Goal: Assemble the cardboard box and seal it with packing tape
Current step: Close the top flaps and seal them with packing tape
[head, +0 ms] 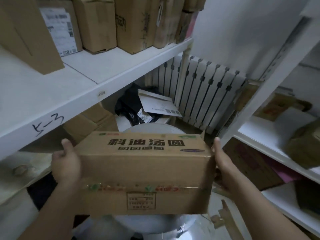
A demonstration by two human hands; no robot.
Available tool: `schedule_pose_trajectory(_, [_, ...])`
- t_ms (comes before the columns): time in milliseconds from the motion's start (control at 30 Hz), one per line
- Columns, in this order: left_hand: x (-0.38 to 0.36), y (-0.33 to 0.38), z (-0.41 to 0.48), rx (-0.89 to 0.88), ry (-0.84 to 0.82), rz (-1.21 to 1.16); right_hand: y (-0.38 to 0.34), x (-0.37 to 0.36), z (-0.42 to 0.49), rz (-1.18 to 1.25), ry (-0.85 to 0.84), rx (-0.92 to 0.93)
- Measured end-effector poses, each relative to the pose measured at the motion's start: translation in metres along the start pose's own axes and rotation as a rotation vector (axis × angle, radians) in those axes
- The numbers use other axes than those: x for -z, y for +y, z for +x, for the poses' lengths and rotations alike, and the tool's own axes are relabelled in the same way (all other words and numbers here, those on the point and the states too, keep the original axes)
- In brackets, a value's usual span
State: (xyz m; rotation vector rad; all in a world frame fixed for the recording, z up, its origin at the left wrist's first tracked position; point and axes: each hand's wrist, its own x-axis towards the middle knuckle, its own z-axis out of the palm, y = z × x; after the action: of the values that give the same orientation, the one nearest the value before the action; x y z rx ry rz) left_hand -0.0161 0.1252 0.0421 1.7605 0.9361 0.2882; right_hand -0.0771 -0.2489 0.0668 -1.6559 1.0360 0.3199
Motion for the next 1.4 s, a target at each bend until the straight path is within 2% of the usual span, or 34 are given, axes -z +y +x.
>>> schedule_pose_trajectory(200, [0.052, -0.021, -0.029, -0.056, -0.108, -0.177, 0.027, 0.048, -0.039, -0.040, -0.118, 0.101])
schedule_pose_trajectory(300, [0.070, -0.031, -0.042, -0.028, -0.263, -0.280, 0.045, 0.063, -0.044, -0.114, -0.196, 0.124])
schedule_pose_trajectory(400, [0.081, -0.039, -0.054, 0.031, -0.409, -0.271, 0.059, 0.077, -0.044, -0.123, -0.260, 0.120])
schedule_pose_trajectory(533, [0.081, -0.053, -0.056, 0.037, -0.521, -0.120, 0.083, 0.085, -0.035, -0.116, -0.298, 0.046])
schedule_pose_trajectory(733, [0.066, -0.052, -0.052, 0.018, -0.529, 0.057, 0.093, 0.064, -0.030, 0.074, -0.236, 0.053])
schedule_pose_trajectory(833, [0.064, -0.054, -0.048, 0.020, -0.532, 0.181, 0.094, 0.052, -0.029, 0.149, -0.152, 0.056])
schedule_pose_trajectory(1000, [0.053, -0.057, -0.055, 0.024, -0.566, 0.380, 0.102, 0.036, -0.024, 0.181, -0.074, 0.042])
schedule_pose_trajectory(1200, [0.041, -0.075, -0.037, 0.123, -0.508, 0.234, 0.127, 0.013, -0.012, 0.245, -0.049, 0.010])
schedule_pose_trajectory(1300, [0.027, -0.075, -0.026, 0.286, -0.506, 0.110, 0.135, -0.001, -0.001, 0.239, -0.030, -0.062])
schedule_pose_trajectory(1400, [0.014, -0.082, -0.017, 0.404, -0.533, 0.038, 0.140, -0.016, 0.008, 0.391, -0.064, -0.155])
